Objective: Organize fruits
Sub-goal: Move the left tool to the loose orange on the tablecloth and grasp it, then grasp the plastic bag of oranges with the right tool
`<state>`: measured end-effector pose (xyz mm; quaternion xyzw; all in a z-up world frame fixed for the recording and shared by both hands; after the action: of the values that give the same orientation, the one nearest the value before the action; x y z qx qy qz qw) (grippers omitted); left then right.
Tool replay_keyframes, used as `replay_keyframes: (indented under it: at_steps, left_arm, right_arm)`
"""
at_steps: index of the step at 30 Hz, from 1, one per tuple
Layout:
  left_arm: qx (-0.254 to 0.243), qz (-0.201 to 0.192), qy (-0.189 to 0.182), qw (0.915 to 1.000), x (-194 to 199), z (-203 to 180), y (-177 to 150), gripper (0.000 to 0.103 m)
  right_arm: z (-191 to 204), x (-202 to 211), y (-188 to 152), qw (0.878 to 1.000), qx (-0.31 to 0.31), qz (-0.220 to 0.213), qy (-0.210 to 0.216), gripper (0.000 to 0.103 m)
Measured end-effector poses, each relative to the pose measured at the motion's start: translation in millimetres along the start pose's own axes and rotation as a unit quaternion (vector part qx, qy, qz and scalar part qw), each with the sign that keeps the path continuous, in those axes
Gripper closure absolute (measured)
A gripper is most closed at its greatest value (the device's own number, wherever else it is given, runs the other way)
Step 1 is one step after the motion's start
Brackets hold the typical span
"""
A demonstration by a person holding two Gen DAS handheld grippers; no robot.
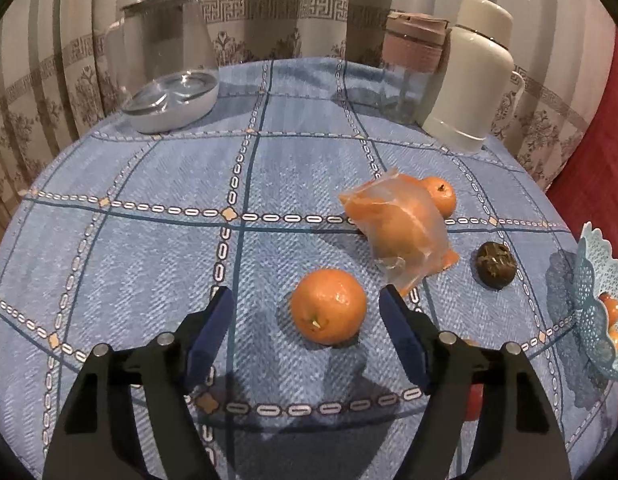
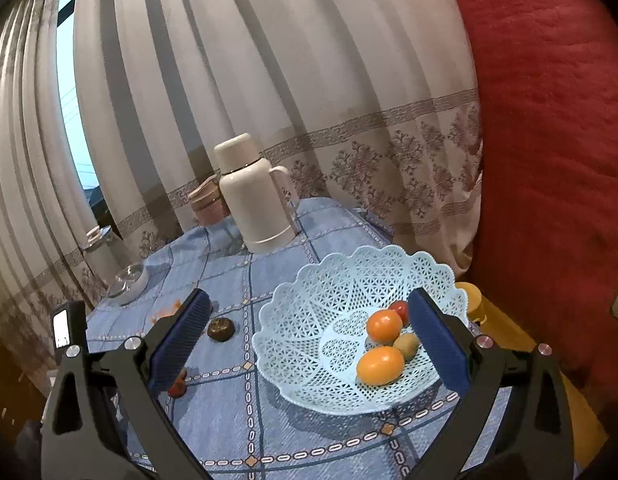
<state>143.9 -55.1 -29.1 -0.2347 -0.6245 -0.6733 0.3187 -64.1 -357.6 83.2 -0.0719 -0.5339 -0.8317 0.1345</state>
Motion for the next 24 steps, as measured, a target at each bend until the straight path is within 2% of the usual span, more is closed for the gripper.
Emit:
replay_keyframes:
  at_steps: [7,10,13,19,24]
  left_arm:
    - [0.01,0.023,-0.019,0.9995,-13.1,-0.9,-3.7,0.042]
    - [0.008,0.021,-0.033,0.9992,-12.2,-3.3,-5.1,0.05]
    - [0.005,0.016,-0.051,0.9985,-8.7,-6.9,-5.1,0.063]
    - [0.024,0.013,-0.064,0.9976,-5.2,-0.1,-4.6,0.064]
    - [0.038,-0.013,-0.041,0.9983,4.3,15.2,0.4,0.064]
  right_arm:
    - [12.4,-14.0,-10.9,1.0,0.01,0.02,0.004,0.003]
    - [21.6,-23.2,-15.8,0.999,0.019,0.034,0.011,0.003]
    - [34.0,-33.8,-19.7,0.998,0.032,0.047,0.018,0.003]
    - [57.9,-56.6,-22.0,0.996,0.057,0.068,0.03,0.003]
    - [82.9,-84.8,-23.4,0.992,0.077,0.087,0.051,0.003]
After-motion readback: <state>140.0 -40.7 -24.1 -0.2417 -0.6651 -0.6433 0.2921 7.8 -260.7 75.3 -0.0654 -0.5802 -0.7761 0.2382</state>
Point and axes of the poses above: each gripper's, at about its wrist camera, not at the fingertips, and x roughly against the way its jaws point, z to its left, y to its top, the point moved 8 cm from there along -x, roughly the way its jaws point, and after that the axes turned 15 degrees about y, right-handed, at the moved point
